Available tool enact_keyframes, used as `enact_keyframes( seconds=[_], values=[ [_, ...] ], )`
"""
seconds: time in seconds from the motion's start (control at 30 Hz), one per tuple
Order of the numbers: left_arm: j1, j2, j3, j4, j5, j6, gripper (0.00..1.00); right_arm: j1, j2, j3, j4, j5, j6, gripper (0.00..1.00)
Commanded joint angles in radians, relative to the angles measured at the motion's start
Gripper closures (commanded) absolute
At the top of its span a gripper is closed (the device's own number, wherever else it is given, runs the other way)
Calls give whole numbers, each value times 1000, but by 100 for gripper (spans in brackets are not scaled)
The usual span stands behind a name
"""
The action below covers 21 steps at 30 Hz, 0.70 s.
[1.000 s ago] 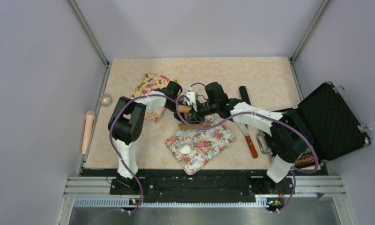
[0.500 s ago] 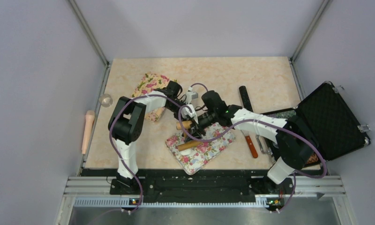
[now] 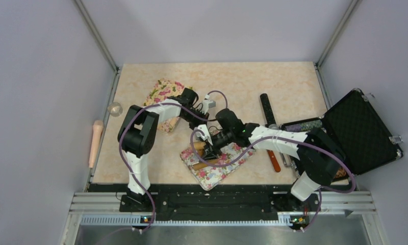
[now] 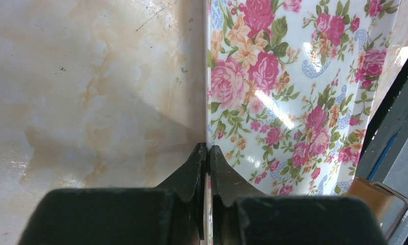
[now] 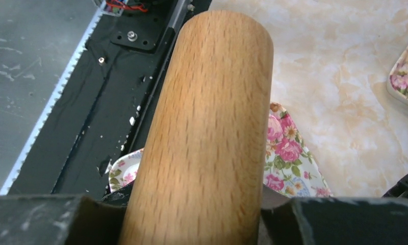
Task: Roll out the dumpling wrappers from the dough
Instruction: Flatten out the dough on the work surface.
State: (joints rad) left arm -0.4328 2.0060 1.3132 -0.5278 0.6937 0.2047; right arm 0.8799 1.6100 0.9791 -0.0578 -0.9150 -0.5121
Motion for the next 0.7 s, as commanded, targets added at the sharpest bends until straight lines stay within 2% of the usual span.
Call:
enact_keyframes(
  seconds=[0.0,0.13,0.33,0.53,0.67],
  values=[
    [-4,17,23,-17,10,16,100,8,-3,-46,86,41,-52,100],
    [-4,17,21,-17,10,17,100,8,-6,-73,31,47,-117,100],
    [-4,14,22,-16,9,18,100,6,-36,-89,49,84,-105,100],
    [-4,18,24,-16,7,16,100,-12,-71,71,-73,-25,-15,100],
    [-4,24,28,-19,7,16,100,-11,-67,165,-110,-43,75,100]
  ],
)
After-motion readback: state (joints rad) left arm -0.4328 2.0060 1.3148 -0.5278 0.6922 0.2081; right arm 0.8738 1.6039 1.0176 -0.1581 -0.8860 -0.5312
